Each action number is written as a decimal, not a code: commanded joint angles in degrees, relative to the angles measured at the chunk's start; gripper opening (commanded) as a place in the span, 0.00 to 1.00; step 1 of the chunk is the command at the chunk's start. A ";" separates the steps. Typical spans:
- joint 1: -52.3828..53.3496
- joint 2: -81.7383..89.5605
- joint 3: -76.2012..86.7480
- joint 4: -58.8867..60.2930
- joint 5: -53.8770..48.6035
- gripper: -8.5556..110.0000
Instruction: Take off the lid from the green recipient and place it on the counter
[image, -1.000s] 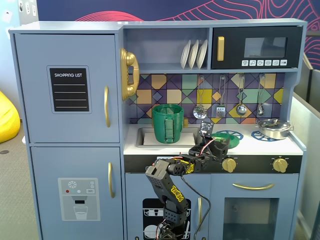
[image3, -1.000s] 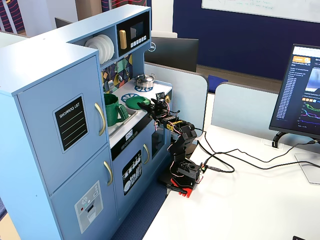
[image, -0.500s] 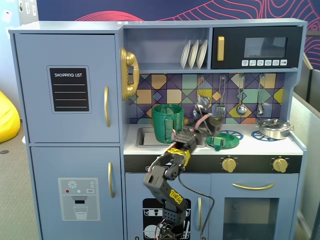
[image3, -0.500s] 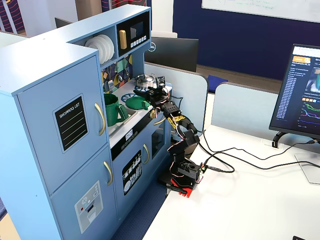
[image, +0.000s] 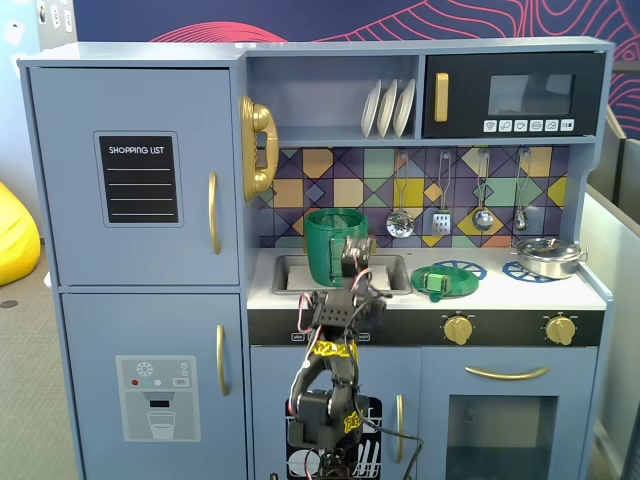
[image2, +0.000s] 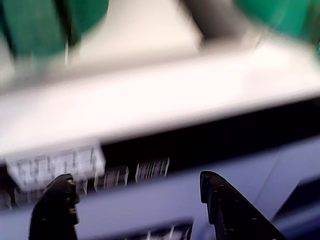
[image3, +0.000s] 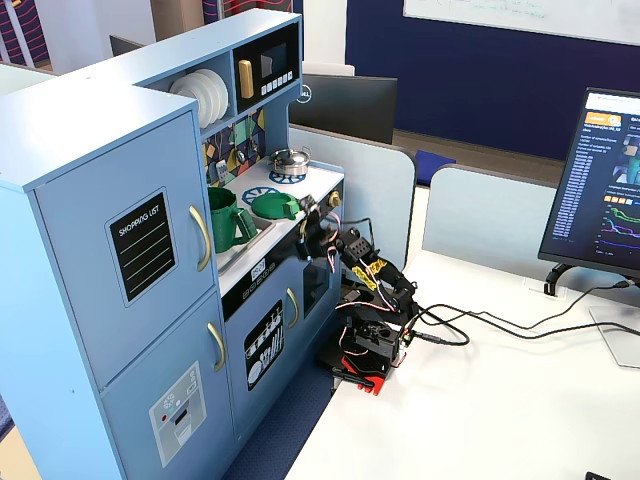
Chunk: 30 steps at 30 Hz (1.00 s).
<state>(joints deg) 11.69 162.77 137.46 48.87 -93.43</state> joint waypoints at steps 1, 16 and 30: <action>-4.13 3.34 4.83 2.20 -0.09 0.24; -10.55 10.99 24.70 16.44 2.99 0.16; -12.48 19.25 34.19 36.56 8.00 0.23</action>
<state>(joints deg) 1.23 181.85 171.21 76.99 -89.74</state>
